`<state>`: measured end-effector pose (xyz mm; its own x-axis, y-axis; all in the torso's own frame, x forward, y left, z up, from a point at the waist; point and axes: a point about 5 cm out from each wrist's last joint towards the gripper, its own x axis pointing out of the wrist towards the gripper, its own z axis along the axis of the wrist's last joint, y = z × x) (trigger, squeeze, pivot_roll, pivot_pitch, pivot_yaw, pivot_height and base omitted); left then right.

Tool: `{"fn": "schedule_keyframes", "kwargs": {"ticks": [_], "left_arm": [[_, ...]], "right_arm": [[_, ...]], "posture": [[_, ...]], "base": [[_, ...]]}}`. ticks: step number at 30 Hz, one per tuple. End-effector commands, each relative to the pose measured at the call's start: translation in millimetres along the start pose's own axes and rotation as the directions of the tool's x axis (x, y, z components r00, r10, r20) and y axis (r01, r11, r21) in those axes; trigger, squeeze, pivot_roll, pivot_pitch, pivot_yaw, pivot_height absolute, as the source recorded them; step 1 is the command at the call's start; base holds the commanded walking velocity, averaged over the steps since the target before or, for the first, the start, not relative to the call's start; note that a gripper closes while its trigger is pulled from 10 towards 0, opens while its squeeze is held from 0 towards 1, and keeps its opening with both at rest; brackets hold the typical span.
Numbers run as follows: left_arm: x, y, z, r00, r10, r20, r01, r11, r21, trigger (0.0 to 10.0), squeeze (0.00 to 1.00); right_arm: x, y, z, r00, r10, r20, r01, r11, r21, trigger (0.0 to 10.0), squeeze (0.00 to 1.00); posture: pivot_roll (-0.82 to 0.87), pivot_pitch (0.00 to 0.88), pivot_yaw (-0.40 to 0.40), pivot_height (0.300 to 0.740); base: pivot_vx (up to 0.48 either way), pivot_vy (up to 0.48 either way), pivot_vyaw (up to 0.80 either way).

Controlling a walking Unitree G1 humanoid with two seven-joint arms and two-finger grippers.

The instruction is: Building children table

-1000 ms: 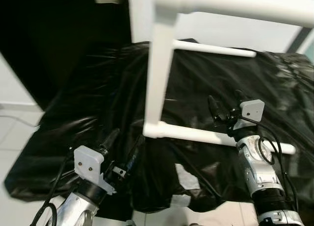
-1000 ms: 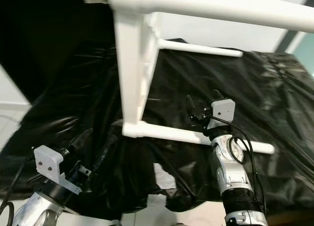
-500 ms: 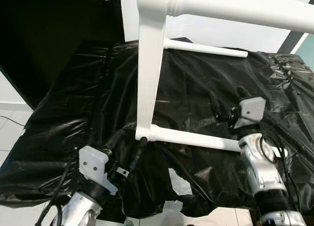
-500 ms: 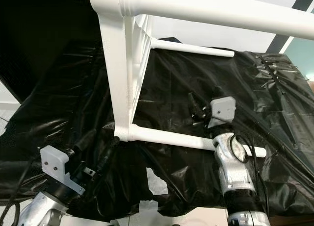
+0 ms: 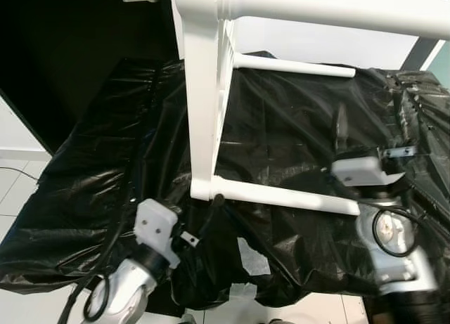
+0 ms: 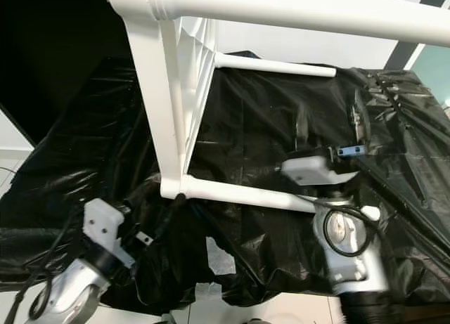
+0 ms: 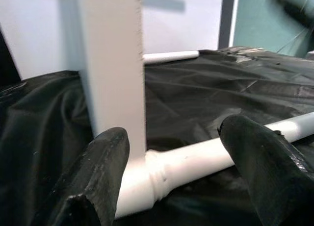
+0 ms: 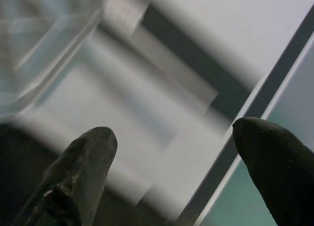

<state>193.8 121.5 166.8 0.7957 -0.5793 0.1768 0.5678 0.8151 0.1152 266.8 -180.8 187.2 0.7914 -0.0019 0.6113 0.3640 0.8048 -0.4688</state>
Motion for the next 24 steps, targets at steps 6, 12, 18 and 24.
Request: {"fn": "schedule_keyframes", "kwargs": {"ticks": [6,12,18,24], "left_arm": [[2.6,6.0,4.2,0.999,-0.003,0.044,0.003,1.000,0.012,10.0,0.00],[1.3,11.9,4.1,0.997,0.057,0.059,-0.056,0.998,-0.006,10.0,0.00],[-2.5,12.6,6.3,0.993,0.087,0.074,-0.085,0.996,-0.032,10.0,0.00],[-6.7,9.6,-7.2,0.991,0.133,-0.021,-0.134,0.989,-0.068,10.0,0.00]], "right_arm": [[-8.5,11.6,-25.7,0.972,0.091,-0.215,-0.030,0.962,0.272,10.0,0.00],[-4.8,13.3,-25.1,0.970,0.141,-0.198,-0.066,0.936,0.345,10.0,0.00],[0.3,13.8,-26.6,0.967,0.173,-0.185,-0.093,0.922,0.377,10.0,0.00],[-11.4,14.3,-35.8,0.945,0.241,-0.220,-0.122,0.886,0.447,10.0,0.00]], "posture": [[0.12,0.067,-0.009,0.740],[0.13,0.069,-0.022,0.740],[0.14,0.074,-0.036,0.740],[0.14,0.088,-0.034,0.740]], "base": [[0.000,0.000,0.00],[0.000,0.000,-0.74],[0.000,0.000,-0.13],[0.000,0.000,0.00]]}}
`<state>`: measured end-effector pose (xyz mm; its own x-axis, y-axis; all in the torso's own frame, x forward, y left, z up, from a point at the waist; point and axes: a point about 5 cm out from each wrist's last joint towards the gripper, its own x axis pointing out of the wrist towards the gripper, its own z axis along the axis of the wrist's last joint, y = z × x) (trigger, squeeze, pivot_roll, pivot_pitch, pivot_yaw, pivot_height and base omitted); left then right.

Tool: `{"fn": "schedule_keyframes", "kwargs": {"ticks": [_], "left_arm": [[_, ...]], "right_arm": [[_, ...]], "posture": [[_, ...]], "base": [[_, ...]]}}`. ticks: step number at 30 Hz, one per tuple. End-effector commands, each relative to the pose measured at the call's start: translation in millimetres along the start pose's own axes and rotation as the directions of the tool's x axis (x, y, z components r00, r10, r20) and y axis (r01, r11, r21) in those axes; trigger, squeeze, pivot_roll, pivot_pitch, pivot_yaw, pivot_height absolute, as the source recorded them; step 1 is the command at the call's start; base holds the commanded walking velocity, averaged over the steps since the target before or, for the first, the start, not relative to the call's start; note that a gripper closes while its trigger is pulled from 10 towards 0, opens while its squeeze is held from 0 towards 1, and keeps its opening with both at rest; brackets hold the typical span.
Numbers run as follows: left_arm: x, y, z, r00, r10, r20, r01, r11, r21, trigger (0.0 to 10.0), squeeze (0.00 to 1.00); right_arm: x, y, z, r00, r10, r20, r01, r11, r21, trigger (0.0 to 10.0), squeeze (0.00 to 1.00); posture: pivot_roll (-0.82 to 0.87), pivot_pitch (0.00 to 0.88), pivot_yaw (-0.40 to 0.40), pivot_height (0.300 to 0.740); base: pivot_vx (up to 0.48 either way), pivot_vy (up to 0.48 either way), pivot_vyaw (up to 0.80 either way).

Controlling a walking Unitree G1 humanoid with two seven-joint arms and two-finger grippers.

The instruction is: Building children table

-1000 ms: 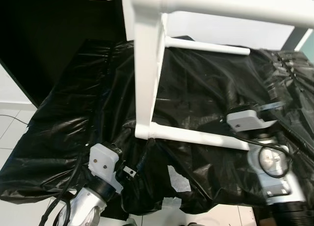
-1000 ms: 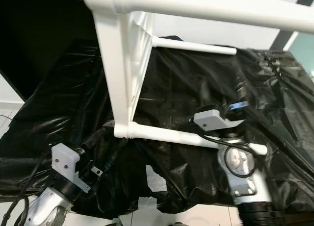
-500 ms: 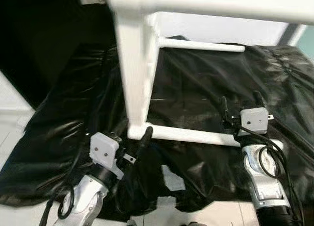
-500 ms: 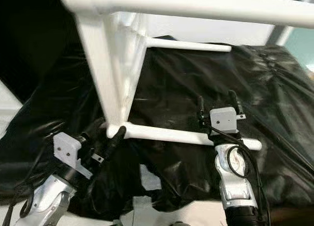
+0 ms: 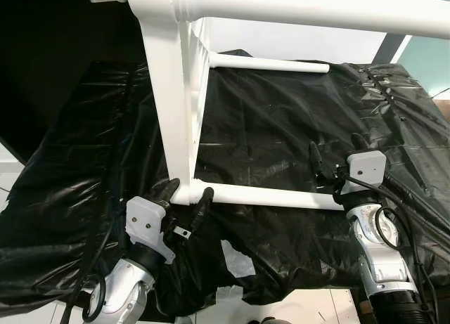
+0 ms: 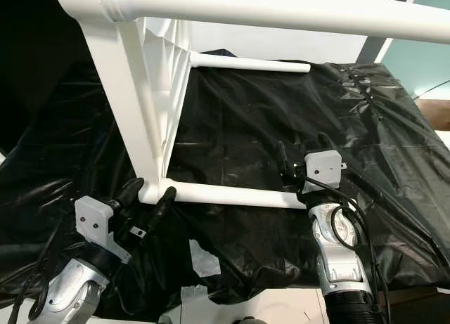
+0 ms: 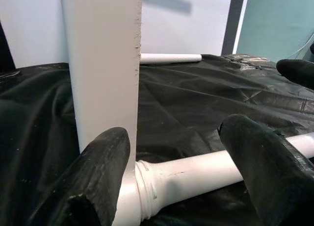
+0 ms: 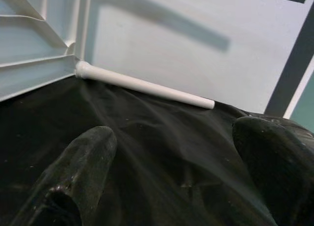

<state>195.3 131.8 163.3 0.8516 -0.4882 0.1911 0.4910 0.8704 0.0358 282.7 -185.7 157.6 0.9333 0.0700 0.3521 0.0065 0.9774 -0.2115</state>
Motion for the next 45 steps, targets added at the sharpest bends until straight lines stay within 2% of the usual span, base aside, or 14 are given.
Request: {"fn": "schedule_keyframes", "kwargs": {"ticks": [1,10,13,14,17,18,21,22,24,26,29,37,41,45], "left_arm": [[-1.9,0.4,-2.6,0.999,0.031,-0.020,-0.031,0.999,-0.008,10.0,0.00],[-14.1,11.5,-1.2,0.993,0.109,-0.039,-0.107,0.993,0.041,10.0,0.00],[-13.7,8.0,9.0,0.997,0.077,0.005,-0.077,0.996,0.035,10.0,0.00],[-13.0,5.5,14.0,0.999,0.049,0.023,-0.050,0.998,0.039,10.0,0.00],[-11.8,3.4,18.1,0.999,0.020,0.029,-0.022,0.998,0.061,10.0,0.00],[-11.7,2.5,21.4,0.999,0.001,0.038,-0.004,0.998,0.063,10.0,0.00],[-11.9,3.4,24.0,0.999,-0.014,0.042,0.011,0.997,0.075,10.0,0.00],[-11.7,4.8,22.2,0.999,-0.005,0.036,0.003,0.998,0.068,10.0,0.00],[-11.2,6.4,14.6,1.000,0.024,0.021,-0.025,0.999,0.047,10.0,0.00],[-11.4,9.1,7.0,0.998,0.068,0.009,-0.068,0.998,0.006,10.0,0.00],[-13.1,13.5,-0.3,0.991,0.136,-0.014,-0.136,0.990,-0.037,10.0,0.00],[-18.7,20.5,-5.9,0.981,0.192,-0.038,-0.193,0.980,-0.038,10.0,0.00],[-19.9,30.7,-14.9,0.953,0.299,-0.038,-0.301,0.952,-0.061,10.0,0.00],[-18.8,29.0,-14.2,0.953,0.301,-0.035,-0.303,0.950,-0.069,10.0,0.00]], "right_arm": [[-8.0,-4.4,-8.5,0.999,0.003,-0.036,-0.003,1.000,0.008,10.0,0.00],[-7.6,-0.6,-7.2,0.999,0.040,-0.025,-0.040,0.999,0.013,10.0,0.00],[-1.5,5.3,14.8,0.993,0.079,0.087,-0.073,0.995,-0.069,10.0,0.00],[0.3,7.9,27.1,0.983,0.103,0.154,-0.085,0.989,-0.124,10.0,0.00],[3.9,8.9,51.3,0.954,0.114,0.277,-0.060,0.979,-0.197,10.0,0.00],[8.1,9.2,73.5,0.921,0.117,0.371,-0.027,0.971,-0.238,10.0,0.00],[11.0,12.3,97.6,0.873,0.136,0.468,0.002,0.959,-0.284,10.0,0.00],[11.4,13.1,89.7,0.893,0.131,0.431,-0.011,0.963,-0.270,10.0,0.00],[10.4,10.9,53.0,0.964,0.085,0.252,-0.048,0.988,-0.147,10.0,0.00],[7.4,5.3,25.1,0.994,0.028,0.106,-0.023,0.999,-0.042,10.0,0.00],[0.6,1.9,3.7,1.000,-0.001,-0.007,0.001,1.000,0.006,10.0,0.00],[-2.7,1.3,-6.9,0.998,-0.019,-0.063,0.021,0.999,0.041,10.0,0.00],[-3.4,9.1,-13.2,0.997,-0.009,-0.079,0.014,0.998,0.062,10.0,0.00],[-2.6,10.9,-13.3,0.997,0.001,-0.080,0.005,0.998,0.067,10.0,0.00]], "posture": [[0.14,0.090,-0.032,0.740],[0.15,0.090,-0.033,0.740],[0.15,0.090,-0.033,0.740],[0.15,0.090,-0.033,0.740],[0.15,0.085,-0.034,0.740],[0.15,0.087,-0.032,0.740],[0.14,0.087,-0.026,0.740],[0.14,0.085,-0.026,0.740],[0.14,0.084,-0.028,0.740],[0.14,0.083,-0.032,0.740],[0.15,0.086,-0.038,0.740],[0.15,0.091,-0.036,0.740],[0.16,0.084,-0.036,0.740],[0.16,0.081,-0.038,0.740]], "base": [[0.000,0.000,0.00],[0.000,0.000,0.00],[0.000,0.000,0.00],[0.000,0.000,0.00],[0.000,0.000,0.00],[0.000,0.000,0.00],[0.000,0.000,0.00],[0.000,0.000,0.00],[0.000,0.000,0.00],[0.000,0.000,0.00],[0.000,0.000,0.00],[0.000,0.000,0.00],[0.000,0.000,0.00],[0.000,0.000,0.00]]}}
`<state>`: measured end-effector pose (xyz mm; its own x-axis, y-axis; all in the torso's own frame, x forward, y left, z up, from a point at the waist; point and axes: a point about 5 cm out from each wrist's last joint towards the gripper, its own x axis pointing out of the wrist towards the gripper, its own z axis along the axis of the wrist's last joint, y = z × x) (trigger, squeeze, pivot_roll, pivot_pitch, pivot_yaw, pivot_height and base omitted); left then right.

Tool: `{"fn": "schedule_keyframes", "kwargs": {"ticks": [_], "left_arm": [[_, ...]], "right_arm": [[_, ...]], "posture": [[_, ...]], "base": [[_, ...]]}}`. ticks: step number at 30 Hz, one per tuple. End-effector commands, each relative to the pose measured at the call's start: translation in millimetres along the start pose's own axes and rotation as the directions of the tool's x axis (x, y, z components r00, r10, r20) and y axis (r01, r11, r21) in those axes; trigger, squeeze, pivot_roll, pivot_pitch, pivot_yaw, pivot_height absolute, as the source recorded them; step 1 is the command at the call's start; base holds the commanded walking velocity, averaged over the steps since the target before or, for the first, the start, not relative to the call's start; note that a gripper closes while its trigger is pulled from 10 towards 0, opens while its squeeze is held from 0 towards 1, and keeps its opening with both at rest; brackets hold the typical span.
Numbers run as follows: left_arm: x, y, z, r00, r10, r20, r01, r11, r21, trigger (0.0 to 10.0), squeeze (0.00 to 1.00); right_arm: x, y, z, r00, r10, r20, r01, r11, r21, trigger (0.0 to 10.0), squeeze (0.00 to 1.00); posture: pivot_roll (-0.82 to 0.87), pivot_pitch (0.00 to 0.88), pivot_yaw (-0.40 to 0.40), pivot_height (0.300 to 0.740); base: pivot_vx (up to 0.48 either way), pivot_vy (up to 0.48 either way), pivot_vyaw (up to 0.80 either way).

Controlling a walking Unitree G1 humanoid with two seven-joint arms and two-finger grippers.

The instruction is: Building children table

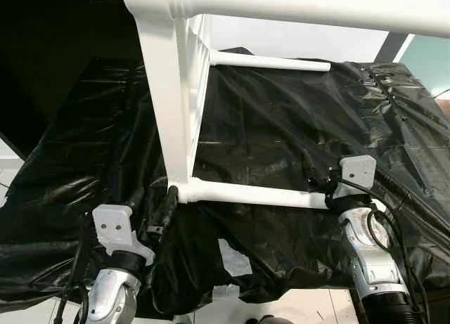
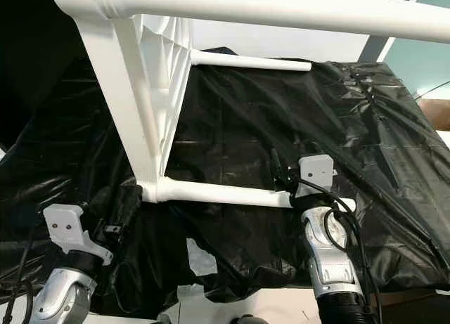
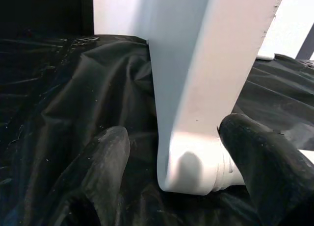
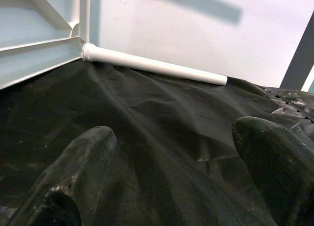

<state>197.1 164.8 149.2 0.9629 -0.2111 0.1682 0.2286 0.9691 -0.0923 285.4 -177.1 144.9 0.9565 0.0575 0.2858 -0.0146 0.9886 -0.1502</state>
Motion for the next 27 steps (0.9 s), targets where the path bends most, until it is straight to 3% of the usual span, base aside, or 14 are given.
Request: {"fn": "schedule_keyframes", "kwargs": {"ticks": [1,17,24,27], "left_arm": [[-1.6,0.9,-1.7,1.000,0.007,-0.012,-0.007,1.000,0.001,10.0,0.00],[0.7,0.1,-0.8,1.000,-0.021,-0.023,0.021,1.000,0.006,10.0,0.00],[12.3,-8.9,8.3,0.997,-0.070,0.014,0.069,0.997,0.020,10.0,0.00],[22.4,-10.3,12.2,0.996,-0.087,0.027,0.086,0.996,0.023,10.0,0.00]], "right_arm": [[-0.5,-0.7,-2.6,1.000,0.000,-0.008,0.000,1.000,0.000,10.0,0.00],[-1.6,-3.7,-4.2,1.000,-0.003,0.001,0.003,1.000,-0.027,10.0,0.00],[4.3,-7.1,-2.7,1.000,-0.008,0.012,0.009,0.999,-0.040,10.0,0.00],[16.5,-8.4,4.8,0.999,0.003,0.042,-0.001,0.999,-0.048,10.0,0.00]], "posture": [[0.16,0.078,-0.038,0.740],[0.16,0.063,-0.031,0.740],[0.16,0.072,-0.037,0.740],[0.17,0.075,-0.048,0.740]], "base": [[0.000,0.000,0.00],[-0.245,0.000,0.00],[0.000,0.000,0.00],[0.000,0.000,0.00]]}}
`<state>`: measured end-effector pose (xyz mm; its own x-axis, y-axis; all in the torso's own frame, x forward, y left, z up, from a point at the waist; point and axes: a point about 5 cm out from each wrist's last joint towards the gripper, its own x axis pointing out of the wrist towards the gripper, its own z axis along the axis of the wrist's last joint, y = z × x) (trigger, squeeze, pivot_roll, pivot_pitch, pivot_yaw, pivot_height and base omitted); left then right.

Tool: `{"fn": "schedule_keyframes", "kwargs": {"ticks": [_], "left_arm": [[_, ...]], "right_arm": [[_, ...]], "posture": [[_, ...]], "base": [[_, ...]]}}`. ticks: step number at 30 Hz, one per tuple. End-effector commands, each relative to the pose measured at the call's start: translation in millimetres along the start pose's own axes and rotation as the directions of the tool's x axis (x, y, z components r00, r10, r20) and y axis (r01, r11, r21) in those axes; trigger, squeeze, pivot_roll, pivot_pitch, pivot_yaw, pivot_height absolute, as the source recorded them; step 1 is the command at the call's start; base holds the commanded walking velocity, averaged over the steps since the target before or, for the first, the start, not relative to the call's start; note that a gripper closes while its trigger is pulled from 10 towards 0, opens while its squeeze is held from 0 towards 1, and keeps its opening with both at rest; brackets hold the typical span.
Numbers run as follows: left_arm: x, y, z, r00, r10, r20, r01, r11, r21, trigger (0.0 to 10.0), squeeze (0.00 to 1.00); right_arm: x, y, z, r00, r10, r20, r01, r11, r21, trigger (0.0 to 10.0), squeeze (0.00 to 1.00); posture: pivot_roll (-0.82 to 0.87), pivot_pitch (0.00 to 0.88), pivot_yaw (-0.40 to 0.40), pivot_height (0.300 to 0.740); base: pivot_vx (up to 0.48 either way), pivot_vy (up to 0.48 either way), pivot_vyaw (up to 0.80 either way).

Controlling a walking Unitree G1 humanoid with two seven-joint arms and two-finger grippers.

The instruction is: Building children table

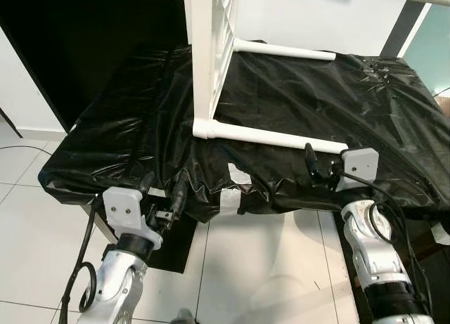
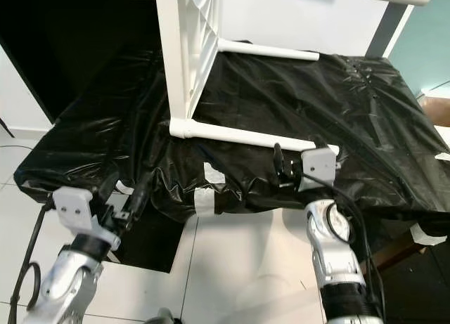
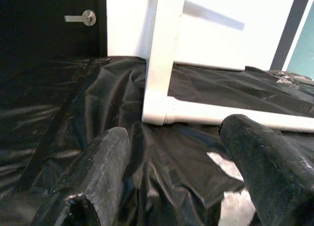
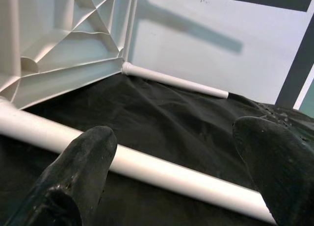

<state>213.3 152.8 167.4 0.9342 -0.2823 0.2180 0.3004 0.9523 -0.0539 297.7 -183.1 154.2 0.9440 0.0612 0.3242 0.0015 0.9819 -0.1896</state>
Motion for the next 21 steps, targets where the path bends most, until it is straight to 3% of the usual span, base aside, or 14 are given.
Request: {"fn": "schedule_keyframes", "kwargs": {"ticks": [1,7,10,16,21], "left_arm": [[2.0,-0.6,-1.3,1.000,-0.007,-0.015,0.007,1.000,-0.003,10.0,0.00],[3.9,14.8,-8.4,0.998,0.061,-0.013,-0.061,0.998,0.005,10.0,0.00],[7.4,22.9,-0.6,0.995,0.097,0.009,-0.097,0.995,0.031,10.0,0.00],[14.4,18.2,10.4,0.999,0.024,0.033,-0.026,0.999,0.041,10.0,0.00],[16.6,16.6,5.9,1.000,0.000,0.028,-0.001,1.000,0.019,10.0,0.00]], "right_arm": [[3.9,-1.3,1.0,1.000,0.004,0.004,-0.004,1.000,-0.005,10.0,0.00],[21.3,3.8,0.9,0.999,0.052,-0.004,-0.052,0.999,0.017,10.0,0.00],[28.5,5.8,1.3,0.997,0.075,0.004,-0.075,0.997,0.012,10.0,0.00],[36.2,4.6,11.2,0.998,0.039,0.050,-0.039,0.999,-0.002,10.0,0.00],[28.2,9.3,6.3,0.999,0.021,0.043,-0.021,1.000,0.016,10.0,0.00]], "posture": [[0.17,0.075,-0.048,0.740],[0.16,0.095,-0.089,0.740],[0.17,0.097,-0.080,0.740],[0.18,0.083,-0.051,0.740],[0.17,0.059,-0.041,0.740]], "base": [[0.000,0.000,0.00],[0.000,0.000,0.00],[0.000,0.000,0.00],[0.000,0.000,0.00],[0.000,0.000,0.00]]}}
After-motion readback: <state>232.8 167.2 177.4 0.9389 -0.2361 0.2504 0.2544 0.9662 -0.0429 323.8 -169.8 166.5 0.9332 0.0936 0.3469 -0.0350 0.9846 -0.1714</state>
